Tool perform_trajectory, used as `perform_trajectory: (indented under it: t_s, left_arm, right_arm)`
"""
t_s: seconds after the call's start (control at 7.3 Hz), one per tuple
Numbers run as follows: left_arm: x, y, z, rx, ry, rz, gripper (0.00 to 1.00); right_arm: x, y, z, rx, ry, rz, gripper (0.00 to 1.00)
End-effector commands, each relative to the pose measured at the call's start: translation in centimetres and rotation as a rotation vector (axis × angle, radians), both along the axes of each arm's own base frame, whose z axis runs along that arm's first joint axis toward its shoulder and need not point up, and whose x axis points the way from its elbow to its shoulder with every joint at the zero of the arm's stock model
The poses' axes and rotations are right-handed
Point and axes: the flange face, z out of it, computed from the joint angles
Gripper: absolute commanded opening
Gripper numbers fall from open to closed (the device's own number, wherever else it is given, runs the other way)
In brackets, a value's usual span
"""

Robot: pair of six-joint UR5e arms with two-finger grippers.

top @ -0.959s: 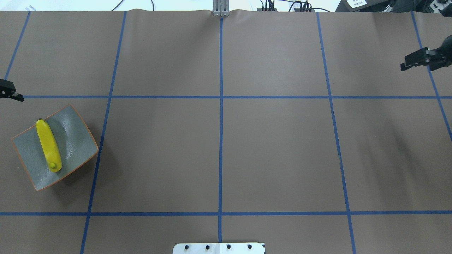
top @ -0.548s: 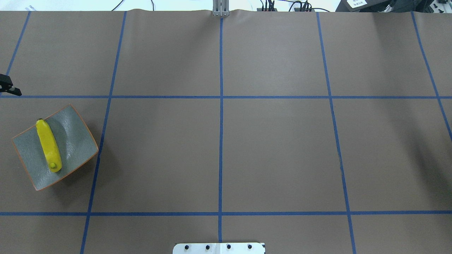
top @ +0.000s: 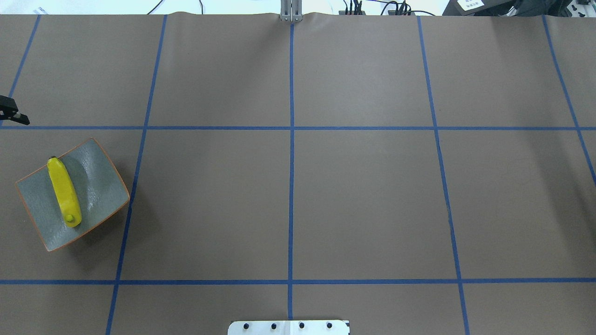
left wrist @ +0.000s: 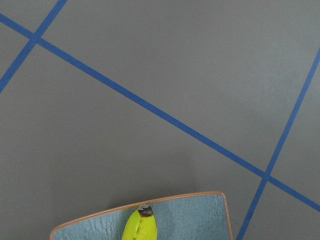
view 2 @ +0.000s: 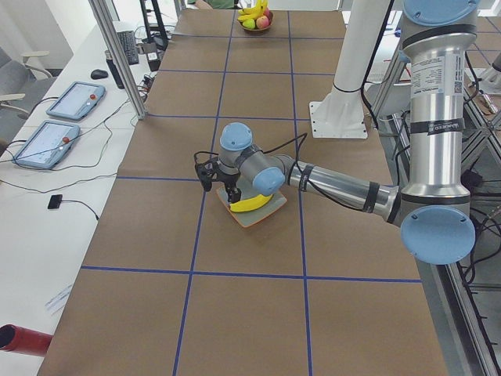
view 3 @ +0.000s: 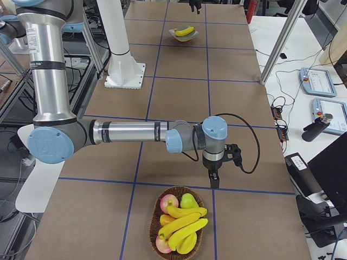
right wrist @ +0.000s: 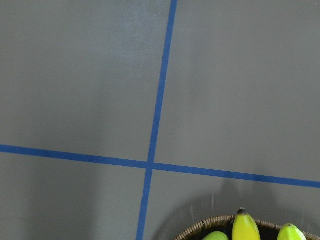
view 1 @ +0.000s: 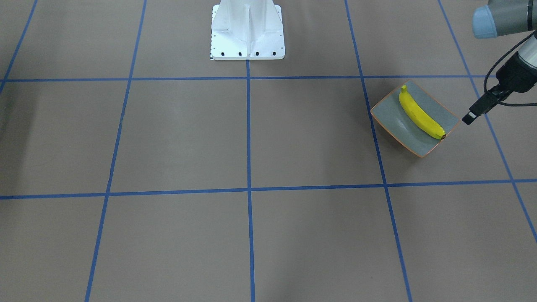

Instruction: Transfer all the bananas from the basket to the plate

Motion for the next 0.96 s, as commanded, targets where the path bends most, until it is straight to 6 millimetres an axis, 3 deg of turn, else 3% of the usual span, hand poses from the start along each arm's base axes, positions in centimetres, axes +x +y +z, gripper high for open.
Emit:
perform_trajectory:
  t_s: [0.0,0.41,0.55,0.82]
  left_arm:
    - [0.0,0.0,-0.2,0.002,0.002,0.000,1.00]
    - [0.0,0.0,-0.3,0.005,0.002,-0.001,1.00]
    - [0.1,0.0,-0.2,0.002,0.001,0.000,1.00]
    - [0.1,0.0,-0.2,0.004,0.002,0.002,1.00]
  right_arm:
    - [0.6,0.3,3.4,-0.019,0.044,-0.058,1.00]
    - [1.4,0.9,7.7,-0.061,0.086,-0.095,1.00]
    - [1.6,-0.3,8.0,-0.061,0.117,-0.095,1.00]
    - [1.6,0.0,10.4,-0.093,0.118,-0.113,1.00]
